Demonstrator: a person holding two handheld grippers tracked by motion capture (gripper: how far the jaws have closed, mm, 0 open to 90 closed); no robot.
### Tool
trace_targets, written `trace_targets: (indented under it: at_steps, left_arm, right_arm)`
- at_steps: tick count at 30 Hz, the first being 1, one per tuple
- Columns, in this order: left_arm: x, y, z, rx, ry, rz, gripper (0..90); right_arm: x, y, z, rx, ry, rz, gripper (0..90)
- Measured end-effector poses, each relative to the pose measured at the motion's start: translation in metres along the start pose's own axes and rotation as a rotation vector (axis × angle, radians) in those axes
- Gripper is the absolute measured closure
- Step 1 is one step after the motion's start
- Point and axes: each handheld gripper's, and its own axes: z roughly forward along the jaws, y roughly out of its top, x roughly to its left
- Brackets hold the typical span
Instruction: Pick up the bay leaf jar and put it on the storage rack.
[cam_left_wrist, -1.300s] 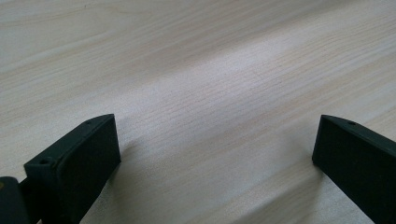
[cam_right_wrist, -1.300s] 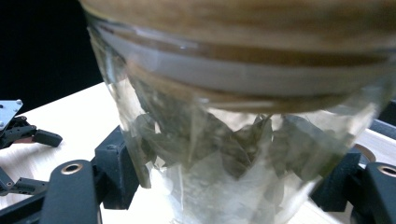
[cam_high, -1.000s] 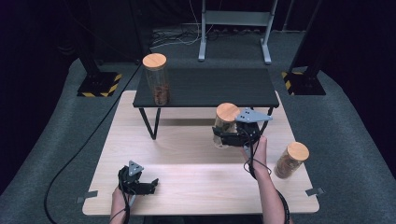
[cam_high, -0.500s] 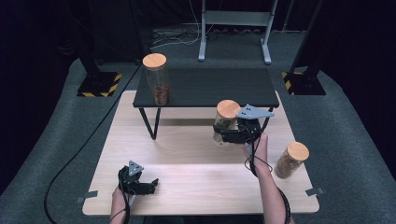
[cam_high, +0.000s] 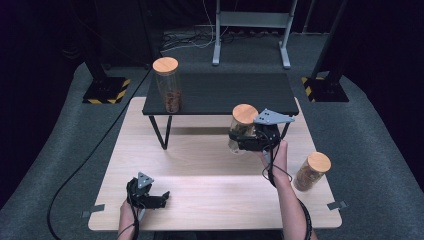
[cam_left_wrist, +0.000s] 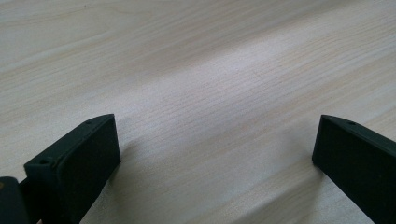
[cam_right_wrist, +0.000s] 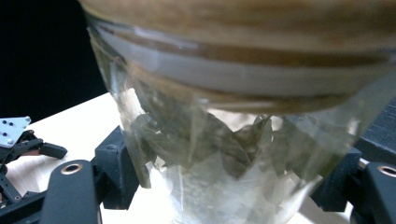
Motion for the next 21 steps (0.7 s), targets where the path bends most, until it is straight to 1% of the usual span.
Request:
trace_targets:
  at_steps: [9,21]
  left_arm:
    - [0.0,0.0,0.0,0.001,0.0,0.001,0.0]
    - [0.0,0.0,0.0,0.0,0.0,0.001,0.0]
  right_arm:
    - [-0.002,0.008,-0.001,-0.012,0.003,0.003,24.9]
    - [-0.003,0.017,0.001,-0.017,0.009,-0.005,24.9]
